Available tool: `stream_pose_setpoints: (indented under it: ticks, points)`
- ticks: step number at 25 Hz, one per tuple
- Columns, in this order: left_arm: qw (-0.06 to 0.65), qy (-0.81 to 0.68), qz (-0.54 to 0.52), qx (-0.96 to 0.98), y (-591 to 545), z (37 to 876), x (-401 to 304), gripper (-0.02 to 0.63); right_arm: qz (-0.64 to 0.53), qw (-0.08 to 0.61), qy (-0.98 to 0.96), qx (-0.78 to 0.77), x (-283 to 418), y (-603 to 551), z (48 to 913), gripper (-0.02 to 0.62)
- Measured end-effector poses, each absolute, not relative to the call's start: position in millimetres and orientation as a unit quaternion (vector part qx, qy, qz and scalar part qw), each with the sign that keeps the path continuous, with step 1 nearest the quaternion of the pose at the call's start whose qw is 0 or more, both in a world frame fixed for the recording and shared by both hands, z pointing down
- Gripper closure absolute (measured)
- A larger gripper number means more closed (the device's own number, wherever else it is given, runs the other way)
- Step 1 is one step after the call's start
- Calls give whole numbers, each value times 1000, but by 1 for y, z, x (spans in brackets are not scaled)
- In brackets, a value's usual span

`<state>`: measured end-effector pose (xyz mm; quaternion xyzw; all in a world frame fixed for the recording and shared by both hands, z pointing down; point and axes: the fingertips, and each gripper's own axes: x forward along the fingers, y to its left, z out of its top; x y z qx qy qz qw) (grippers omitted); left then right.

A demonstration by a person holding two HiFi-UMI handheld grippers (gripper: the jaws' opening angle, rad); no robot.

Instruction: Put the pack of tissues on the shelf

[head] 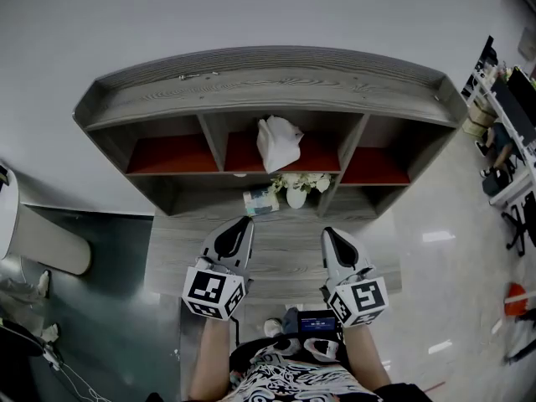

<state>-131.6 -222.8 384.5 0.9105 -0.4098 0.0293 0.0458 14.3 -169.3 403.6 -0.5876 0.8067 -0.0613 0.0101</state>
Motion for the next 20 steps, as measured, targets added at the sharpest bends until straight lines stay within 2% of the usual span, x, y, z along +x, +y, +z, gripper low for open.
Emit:
stream_pose_setpoints:
  ticks: [20]
  points:
    - [43,-413,32,909,-226,384,-141,595,-54,1,812,-582,4,-171,401,594]
